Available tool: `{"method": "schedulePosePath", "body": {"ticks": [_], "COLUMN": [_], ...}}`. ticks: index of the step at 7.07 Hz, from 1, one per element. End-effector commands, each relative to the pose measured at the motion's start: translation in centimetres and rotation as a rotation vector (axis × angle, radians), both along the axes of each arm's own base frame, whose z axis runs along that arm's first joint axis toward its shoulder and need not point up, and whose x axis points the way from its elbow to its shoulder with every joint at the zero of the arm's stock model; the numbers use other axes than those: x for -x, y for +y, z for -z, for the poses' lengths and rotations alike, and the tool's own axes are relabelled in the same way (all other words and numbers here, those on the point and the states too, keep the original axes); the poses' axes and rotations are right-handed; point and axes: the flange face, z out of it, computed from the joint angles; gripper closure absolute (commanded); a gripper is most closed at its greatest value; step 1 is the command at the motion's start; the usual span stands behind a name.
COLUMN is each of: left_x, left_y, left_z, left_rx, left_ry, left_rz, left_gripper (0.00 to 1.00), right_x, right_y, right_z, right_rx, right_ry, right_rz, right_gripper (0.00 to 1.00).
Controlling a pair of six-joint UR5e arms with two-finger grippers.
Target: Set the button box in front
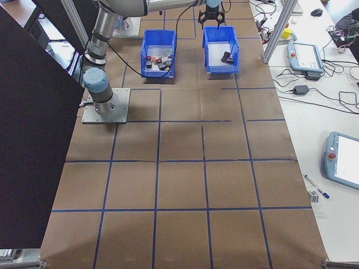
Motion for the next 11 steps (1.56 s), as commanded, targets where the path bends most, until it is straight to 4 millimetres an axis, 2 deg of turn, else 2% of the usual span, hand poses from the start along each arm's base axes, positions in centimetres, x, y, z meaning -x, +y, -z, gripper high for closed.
{"method": "schedulePosePath", "body": {"ticks": [1,2,3,4,5,6,7,9,10,11], "left_x": [3.5,4.5,4.9,5.9,8.2,10.3,11.5,12.9,13.7,14.3], "left_y": [4.6,5.6,5.5,5.5,5.8,5.2,5.1,5.6,5.2,4.3], "left_z": [2.7,2.8,3.0,3.8,4.8,5.6,6.9,8.5,9.9,11.1], "left_rx": [-0.086,-0.099,-0.103,-0.12,-0.118,-0.086,-0.092,-0.11,-0.115,-0.088], "left_ry": [-0.008,-0.014,-0.015,-0.024,-0.032,-0.01,-0.035,-0.064,-0.074,-0.09], "left_rz": [-0.237,-0.243,-0.302,-0.316,-0.346,-0.37,-0.365,-0.353,-0.349,-0.367], "left_gripper": [0.02,0.02,0.03,0.05,0.04,0.03,0.03,0.02,0.02,0.03], "right_x": [-2.5,-2.9,-2.8,-2.4,-2.3,-2.2,-2.2,-2.1,-2.1,-1.9], "right_y": [0.6,0.2,0.1,0.0,0.4,0.4,0.4,0.4,0.3,0.1], "right_z": [4.5,6.6,9.6,11.4,12.5,12.0,11.6,10.9,9.6,7.5], "right_rx": [-0.054,-0.032,-0.007,0.043,0.042,0.049,0.053,0.062,0.079,0.106], "right_ry": [0.026,0.012,0.002,-0.016,-0.017,-0.013,-0.015,-0.018,-0.027,-0.038], "right_rz": [-0.038,-0.036,-0.039,-0.033,-0.027,-0.023,-0.025,-0.027,-0.025,-0.021], "right_gripper": [0.0,0.0,0.0,0.0,0.02,0.3,0.54,0.85,0.93,0.93]}}
